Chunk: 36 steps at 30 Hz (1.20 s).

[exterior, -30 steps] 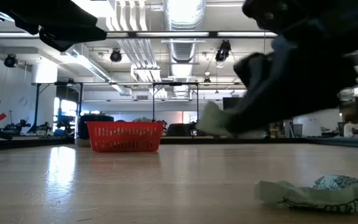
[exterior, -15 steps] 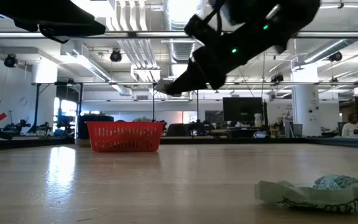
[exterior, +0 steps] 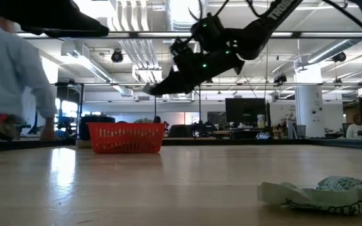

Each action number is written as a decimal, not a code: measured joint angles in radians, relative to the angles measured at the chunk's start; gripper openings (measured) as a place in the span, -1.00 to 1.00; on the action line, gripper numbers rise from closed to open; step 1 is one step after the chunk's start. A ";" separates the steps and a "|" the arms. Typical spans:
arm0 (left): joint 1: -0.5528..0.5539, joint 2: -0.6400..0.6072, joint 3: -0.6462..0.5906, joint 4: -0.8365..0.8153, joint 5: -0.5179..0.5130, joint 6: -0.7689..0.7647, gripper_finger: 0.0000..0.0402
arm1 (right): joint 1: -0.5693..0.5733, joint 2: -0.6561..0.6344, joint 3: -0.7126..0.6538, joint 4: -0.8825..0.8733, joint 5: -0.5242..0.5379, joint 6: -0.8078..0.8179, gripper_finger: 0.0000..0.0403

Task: Pick and place items into bin
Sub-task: Put the green stevia packet into the red bin

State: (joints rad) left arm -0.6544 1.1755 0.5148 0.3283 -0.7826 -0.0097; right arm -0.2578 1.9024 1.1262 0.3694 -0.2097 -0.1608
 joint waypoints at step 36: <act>0.000 0.048 -0.033 0.006 0.095 -0.098 -0.12 | 0.121 -0.066 0.117 -0.523 -0.213 -0.131 -0.15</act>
State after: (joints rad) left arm -0.6540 1.2235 0.4815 0.3341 -0.6877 -0.1074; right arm -0.1366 1.8367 1.2428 -0.1538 -0.4225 -0.2916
